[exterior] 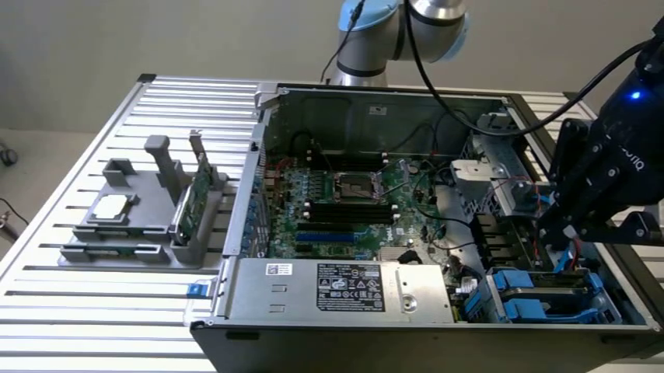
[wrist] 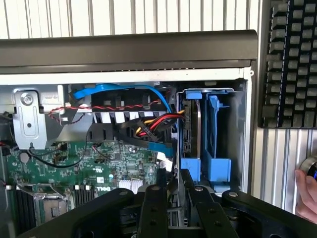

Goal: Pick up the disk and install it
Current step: 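Insert the second disk wire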

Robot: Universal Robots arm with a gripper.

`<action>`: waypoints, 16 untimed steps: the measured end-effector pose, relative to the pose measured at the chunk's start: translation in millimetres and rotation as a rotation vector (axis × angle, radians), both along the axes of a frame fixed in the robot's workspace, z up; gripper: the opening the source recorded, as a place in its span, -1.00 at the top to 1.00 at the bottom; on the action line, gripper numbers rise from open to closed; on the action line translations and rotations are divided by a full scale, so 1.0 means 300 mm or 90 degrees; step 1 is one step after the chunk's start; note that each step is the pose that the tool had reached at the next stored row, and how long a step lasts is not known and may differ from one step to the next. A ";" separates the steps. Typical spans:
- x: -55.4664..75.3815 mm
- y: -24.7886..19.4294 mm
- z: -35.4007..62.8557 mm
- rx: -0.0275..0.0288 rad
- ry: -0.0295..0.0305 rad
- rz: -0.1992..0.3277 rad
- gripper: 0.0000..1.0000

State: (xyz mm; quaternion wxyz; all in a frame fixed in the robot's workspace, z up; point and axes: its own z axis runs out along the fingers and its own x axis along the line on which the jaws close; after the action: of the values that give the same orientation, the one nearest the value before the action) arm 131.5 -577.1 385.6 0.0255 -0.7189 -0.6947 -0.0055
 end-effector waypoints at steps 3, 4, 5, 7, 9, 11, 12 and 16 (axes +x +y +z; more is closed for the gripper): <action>0.010 0.004 -0.008 -0.0041 0.0000 0.000 0.50; 0.013 0.005 -0.011 -0.0053 0.0000 0.000 0.50; 0.016 0.007 -0.015 -0.0065 0.0000 0.000 0.50; 0.021 0.013 -0.023 -0.0084 0.0000 0.000 0.50; 0.027 0.018 -0.030 -0.0106 0.0000 0.000 0.50; 0.032 0.022 -0.039 -0.0132 0.0000 0.000 0.50; 0.033 0.023 -0.045 -0.0144 0.0000 0.000 0.50; 0.039 0.030 -0.059 -0.0194 0.0000 0.000 0.50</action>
State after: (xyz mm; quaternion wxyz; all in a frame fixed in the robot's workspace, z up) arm 143.1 -568.1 367.7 0.0146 -0.7192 -0.6947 0.0051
